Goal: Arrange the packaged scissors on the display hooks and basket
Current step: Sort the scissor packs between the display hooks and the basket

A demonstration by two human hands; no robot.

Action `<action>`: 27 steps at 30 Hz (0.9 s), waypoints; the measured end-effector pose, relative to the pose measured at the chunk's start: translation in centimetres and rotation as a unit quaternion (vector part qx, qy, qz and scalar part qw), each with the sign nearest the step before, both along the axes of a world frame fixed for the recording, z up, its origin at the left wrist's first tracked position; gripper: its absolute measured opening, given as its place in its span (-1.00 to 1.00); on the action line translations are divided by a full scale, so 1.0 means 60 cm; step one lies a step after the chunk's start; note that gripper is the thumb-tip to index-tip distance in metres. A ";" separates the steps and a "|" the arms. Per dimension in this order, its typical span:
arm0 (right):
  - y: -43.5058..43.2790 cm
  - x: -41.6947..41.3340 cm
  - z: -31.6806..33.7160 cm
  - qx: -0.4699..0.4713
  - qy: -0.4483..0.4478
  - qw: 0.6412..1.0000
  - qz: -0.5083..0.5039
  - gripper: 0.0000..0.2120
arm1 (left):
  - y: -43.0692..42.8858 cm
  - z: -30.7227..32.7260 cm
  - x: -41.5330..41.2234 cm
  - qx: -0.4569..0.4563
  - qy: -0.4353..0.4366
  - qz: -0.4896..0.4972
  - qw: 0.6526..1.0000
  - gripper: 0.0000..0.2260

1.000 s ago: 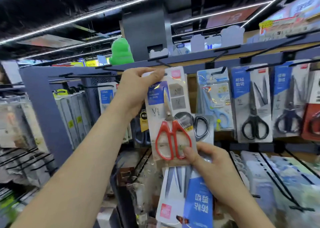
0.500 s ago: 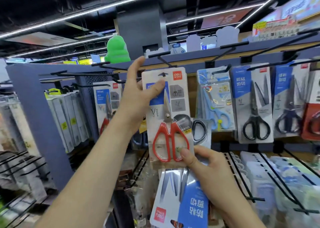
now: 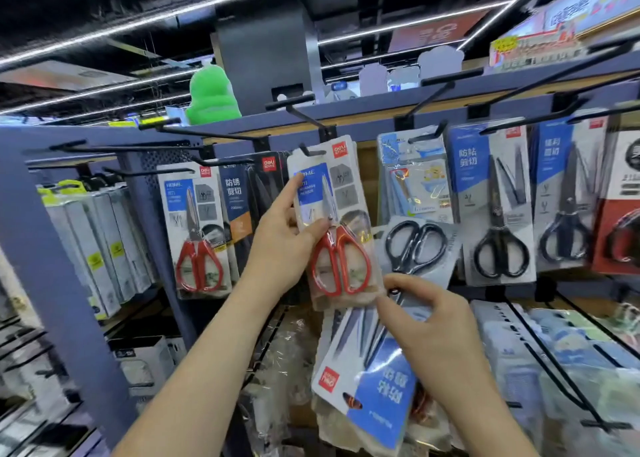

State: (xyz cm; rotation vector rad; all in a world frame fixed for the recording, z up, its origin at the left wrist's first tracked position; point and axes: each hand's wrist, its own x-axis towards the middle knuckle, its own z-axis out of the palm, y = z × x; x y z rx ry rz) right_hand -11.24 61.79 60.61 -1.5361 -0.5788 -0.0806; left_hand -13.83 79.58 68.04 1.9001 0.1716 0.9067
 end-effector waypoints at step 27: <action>-0.062 0.021 -0.008 0.217 -0.004 0.976 0.007 -0.14 | -0.138 -0.102 -0.085 -0.025 0.135 -0.091 0.986 -0.66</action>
